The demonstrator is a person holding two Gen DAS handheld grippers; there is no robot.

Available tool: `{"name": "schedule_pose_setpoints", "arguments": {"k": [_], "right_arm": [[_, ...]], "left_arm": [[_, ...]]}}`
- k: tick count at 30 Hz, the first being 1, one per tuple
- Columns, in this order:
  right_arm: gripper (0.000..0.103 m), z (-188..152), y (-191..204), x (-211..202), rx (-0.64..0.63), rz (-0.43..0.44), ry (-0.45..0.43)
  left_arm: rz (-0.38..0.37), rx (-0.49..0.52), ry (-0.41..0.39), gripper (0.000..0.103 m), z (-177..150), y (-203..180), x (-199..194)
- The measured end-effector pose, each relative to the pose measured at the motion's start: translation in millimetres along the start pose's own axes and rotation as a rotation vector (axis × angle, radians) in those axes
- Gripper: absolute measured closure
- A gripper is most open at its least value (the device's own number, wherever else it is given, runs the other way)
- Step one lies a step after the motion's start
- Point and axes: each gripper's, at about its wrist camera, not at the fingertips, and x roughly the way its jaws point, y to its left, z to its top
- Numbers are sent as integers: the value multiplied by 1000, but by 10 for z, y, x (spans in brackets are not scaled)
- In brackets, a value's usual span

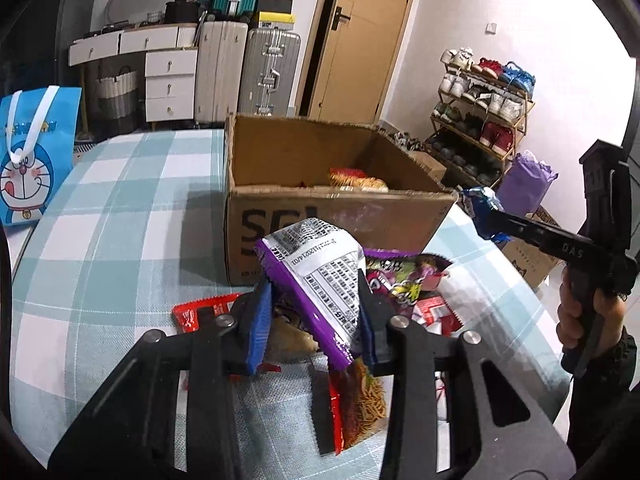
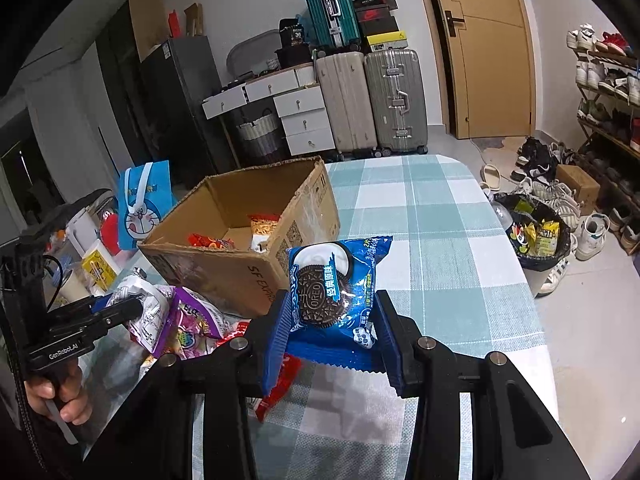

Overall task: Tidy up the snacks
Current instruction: 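Carry both held snacks over the box and lower them inside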

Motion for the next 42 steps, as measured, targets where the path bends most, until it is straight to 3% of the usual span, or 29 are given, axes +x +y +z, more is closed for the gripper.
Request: {"name": "schedule_pose_setpoints", "arguments": {"k": [10, 26, 42], "right_arm": [[61, 25, 109, -154, -17, 28, -44], [61, 202, 346, -257, -45, 94, -60], [61, 584, 580, -85, -86, 124, -72]], "left_arm": [[0, -16, -88, 70, 169, -24, -315], [8, -31, -128, 70, 569, -114, -553], [37, -38, -144, 70, 1077, 13, -376]]}}
